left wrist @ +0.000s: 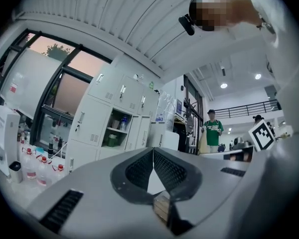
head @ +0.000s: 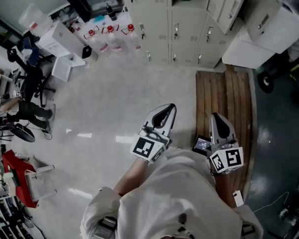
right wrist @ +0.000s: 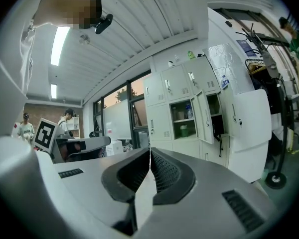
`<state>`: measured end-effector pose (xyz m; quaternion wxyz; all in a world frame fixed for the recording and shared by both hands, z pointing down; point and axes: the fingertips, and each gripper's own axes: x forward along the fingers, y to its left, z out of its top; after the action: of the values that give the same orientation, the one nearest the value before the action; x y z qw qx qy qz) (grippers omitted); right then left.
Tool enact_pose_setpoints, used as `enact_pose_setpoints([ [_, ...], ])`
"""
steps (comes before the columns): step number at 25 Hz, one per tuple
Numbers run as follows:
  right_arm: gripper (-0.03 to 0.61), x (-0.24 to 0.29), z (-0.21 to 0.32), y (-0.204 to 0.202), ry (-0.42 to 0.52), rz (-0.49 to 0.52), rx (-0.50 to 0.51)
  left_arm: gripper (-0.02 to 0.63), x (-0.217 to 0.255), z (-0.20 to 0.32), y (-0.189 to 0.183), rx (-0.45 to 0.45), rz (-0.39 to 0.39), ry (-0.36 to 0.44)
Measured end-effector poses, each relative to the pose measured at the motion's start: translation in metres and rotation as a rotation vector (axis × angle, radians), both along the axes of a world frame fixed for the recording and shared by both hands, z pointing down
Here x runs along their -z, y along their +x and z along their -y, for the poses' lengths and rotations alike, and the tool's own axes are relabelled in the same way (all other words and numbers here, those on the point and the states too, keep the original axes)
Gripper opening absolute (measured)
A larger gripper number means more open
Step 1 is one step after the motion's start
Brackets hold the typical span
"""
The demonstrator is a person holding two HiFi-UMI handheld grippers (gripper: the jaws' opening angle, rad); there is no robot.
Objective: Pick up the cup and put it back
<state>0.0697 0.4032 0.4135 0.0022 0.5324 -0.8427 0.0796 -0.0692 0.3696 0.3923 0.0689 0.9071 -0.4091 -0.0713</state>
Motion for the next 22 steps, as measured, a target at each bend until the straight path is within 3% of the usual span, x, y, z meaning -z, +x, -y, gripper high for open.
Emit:
enact_pose_setpoints([
  [9, 0.026, 0.008, 0.097, -0.029, -0.006, -0.013, -0.017, 0.009, 0.001, 0.094, -0.022, -0.052, -0.006, 0.001],
  [17, 0.028, 0.014, 0.171, -0.078, 0.021, -0.003, 0.004, 0.009, 0.003, 0.159, -0.075, -0.015, -0.003, -0.002],
  [22, 0.028, 0.014, 0.193, -0.093, -0.001, -0.004, 0.010, 0.009, 0.001, 0.184, -0.082, -0.033, 0.002, -0.029],
])
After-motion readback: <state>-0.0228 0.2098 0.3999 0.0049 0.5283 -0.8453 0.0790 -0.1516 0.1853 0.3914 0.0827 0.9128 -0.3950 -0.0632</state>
